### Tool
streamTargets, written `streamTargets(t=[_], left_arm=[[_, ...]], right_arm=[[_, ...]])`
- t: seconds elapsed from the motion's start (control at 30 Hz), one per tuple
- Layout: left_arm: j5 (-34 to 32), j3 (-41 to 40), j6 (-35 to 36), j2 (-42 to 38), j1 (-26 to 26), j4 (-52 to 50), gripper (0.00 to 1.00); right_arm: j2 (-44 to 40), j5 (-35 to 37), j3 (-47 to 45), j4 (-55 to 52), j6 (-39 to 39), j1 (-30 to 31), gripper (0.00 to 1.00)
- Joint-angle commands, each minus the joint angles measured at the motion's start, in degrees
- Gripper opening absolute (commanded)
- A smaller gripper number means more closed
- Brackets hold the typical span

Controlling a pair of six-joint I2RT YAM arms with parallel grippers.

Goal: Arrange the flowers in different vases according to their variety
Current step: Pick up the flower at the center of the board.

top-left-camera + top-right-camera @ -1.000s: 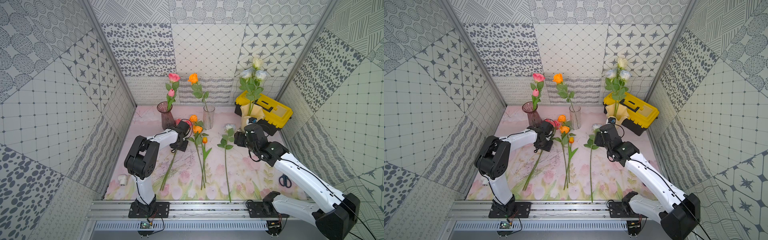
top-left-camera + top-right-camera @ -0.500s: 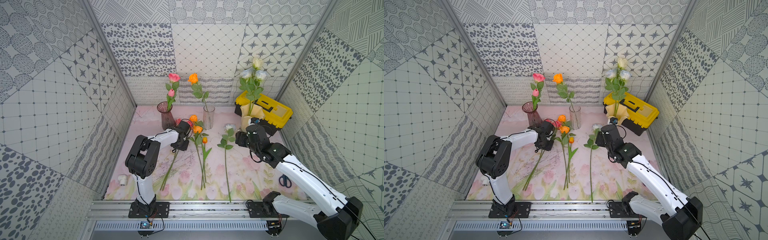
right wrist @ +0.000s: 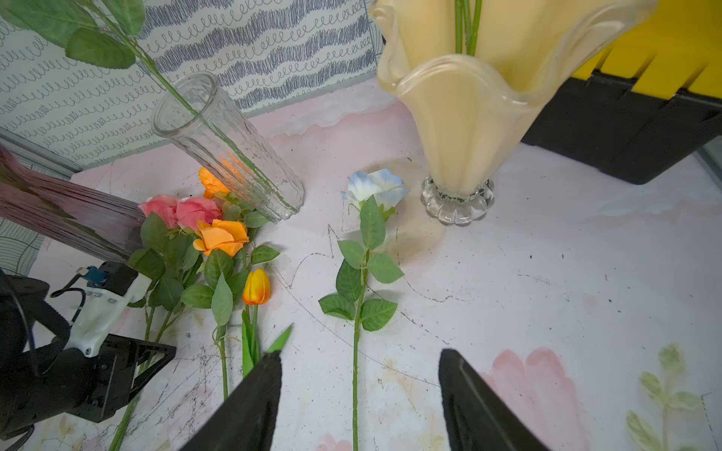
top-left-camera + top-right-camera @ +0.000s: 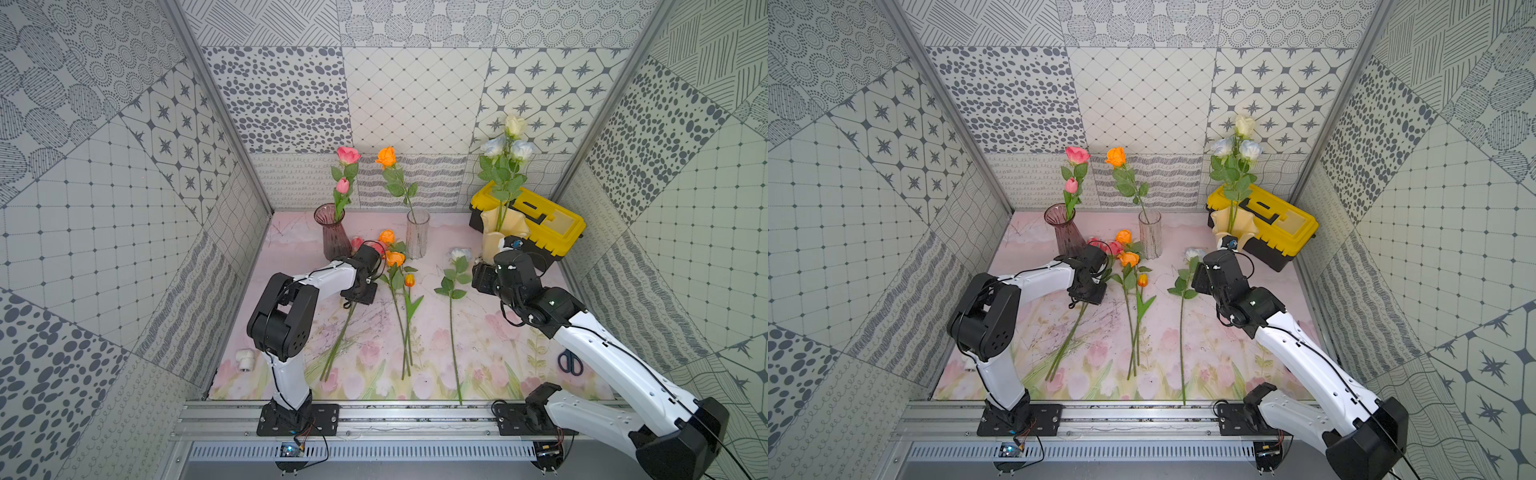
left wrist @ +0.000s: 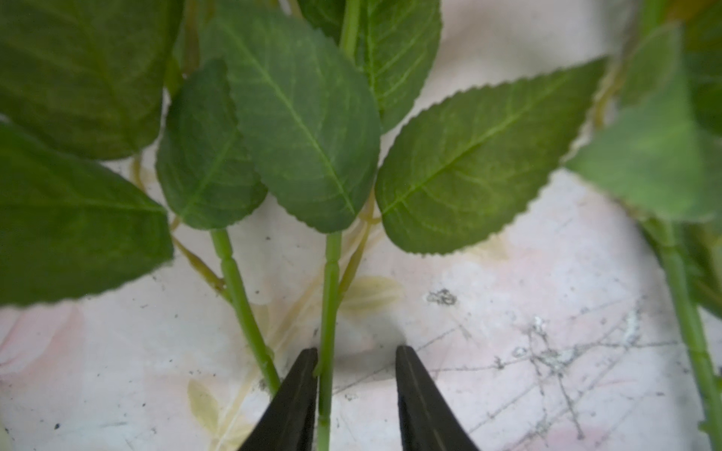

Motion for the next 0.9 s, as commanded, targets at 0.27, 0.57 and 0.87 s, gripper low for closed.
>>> streamTargets(t=[0.27,0.57,0.87], left_arm=[[1.21,-3.41,-1.71,1.04,-0.22,-12.65,0.32],[1.46,-1.84,-1.75,3.71,-0.09,-13.32,0.0],[1.19,-0.95,-2.79,-2.59,-0.15,-12.64,0.0]], right_arm=[[-1.89,0.2,-0.91,0.21,1.71,0.27,0.68],[-3.21,0.12,-2.07,-0.26,2.49,0.27,0.67],[-4.44,0.12,-3.39,-0.57,3.11,0.27,0.67]])
